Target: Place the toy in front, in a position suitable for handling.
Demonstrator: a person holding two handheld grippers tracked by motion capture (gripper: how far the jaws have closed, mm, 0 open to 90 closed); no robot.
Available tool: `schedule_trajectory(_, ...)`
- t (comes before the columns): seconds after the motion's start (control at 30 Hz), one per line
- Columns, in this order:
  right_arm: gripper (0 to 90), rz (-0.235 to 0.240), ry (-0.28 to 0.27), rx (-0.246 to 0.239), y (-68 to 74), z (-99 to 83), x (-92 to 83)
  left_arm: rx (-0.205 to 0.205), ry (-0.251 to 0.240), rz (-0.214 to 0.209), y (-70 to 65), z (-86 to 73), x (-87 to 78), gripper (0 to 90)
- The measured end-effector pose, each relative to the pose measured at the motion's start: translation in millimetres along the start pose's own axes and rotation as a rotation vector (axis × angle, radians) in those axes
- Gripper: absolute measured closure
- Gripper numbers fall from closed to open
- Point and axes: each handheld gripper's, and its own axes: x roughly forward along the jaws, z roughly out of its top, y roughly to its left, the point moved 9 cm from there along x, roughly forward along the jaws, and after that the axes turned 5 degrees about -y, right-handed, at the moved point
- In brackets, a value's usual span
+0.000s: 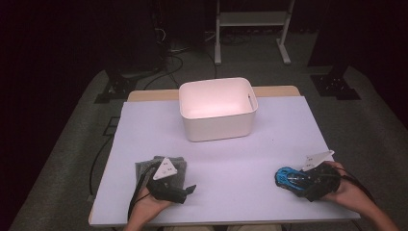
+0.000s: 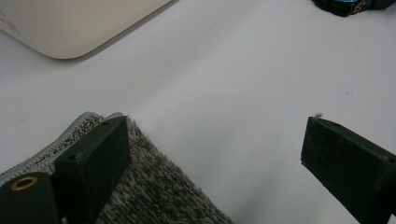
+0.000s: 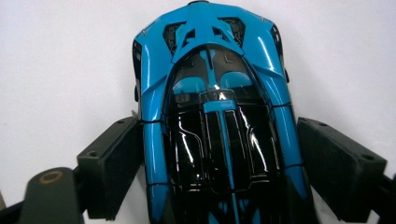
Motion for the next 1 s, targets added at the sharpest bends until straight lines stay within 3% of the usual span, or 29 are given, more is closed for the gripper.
schedule_trajectory(0.4,24.3,0.001,0.020,-0.030,1.2,2.0,-2.0,-0.003,-0.001,0.000,0.0,-0.1,-0.4,7.8)
schedule_trajectory(1.0,24.9,0.022,0.025,0.001,-0.3,-0.8,-5.3,-0.011,-0.006,0.001,1.3,0.1,-1.0,7.8)
